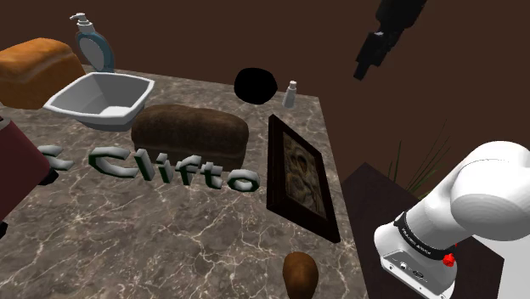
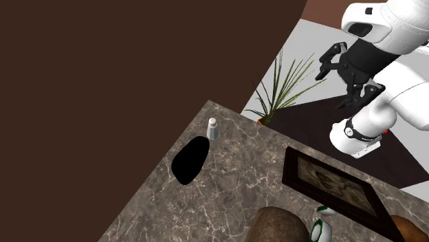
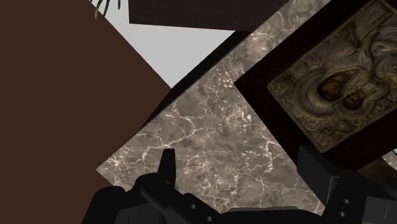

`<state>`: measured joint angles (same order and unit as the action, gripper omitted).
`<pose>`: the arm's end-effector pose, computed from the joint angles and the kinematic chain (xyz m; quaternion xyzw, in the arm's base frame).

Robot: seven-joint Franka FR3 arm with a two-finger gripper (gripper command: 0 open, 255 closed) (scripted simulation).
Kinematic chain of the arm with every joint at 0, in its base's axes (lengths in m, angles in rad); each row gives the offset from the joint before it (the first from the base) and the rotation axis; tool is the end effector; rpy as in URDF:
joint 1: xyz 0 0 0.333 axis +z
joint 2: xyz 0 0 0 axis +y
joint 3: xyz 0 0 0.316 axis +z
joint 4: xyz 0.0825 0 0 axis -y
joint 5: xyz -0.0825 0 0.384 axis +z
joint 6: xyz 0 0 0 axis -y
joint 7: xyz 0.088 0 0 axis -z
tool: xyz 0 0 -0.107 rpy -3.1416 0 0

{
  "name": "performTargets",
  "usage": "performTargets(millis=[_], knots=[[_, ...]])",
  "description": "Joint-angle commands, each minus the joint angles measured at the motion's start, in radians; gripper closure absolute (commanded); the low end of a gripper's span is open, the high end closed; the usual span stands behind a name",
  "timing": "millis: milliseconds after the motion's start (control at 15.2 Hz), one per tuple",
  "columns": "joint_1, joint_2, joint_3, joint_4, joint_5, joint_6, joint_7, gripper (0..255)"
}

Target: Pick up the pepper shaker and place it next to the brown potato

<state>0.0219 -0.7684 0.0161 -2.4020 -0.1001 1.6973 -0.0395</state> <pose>0.3228 0.0040 0.5751 0.9971 0.0413 0.0316 0.0555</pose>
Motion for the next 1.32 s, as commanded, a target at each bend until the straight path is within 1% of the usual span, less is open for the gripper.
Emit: performTargets(millis=[0,330,660,990,1254], knots=[[0.0,0.0,0.0,0.0,0.0,0.0,0.0,0],[-0.024,0.181,-0.016,0.038,-0.012,0.135,0.025,0],[-0.045,0.372,-0.032,0.109,-0.02,0.245,0.048,0],[-0.063,0.567,-0.049,0.212,-0.023,0.329,0.068,0],[-0.076,0.723,-0.063,0.315,-0.019,0.374,0.08,0]])
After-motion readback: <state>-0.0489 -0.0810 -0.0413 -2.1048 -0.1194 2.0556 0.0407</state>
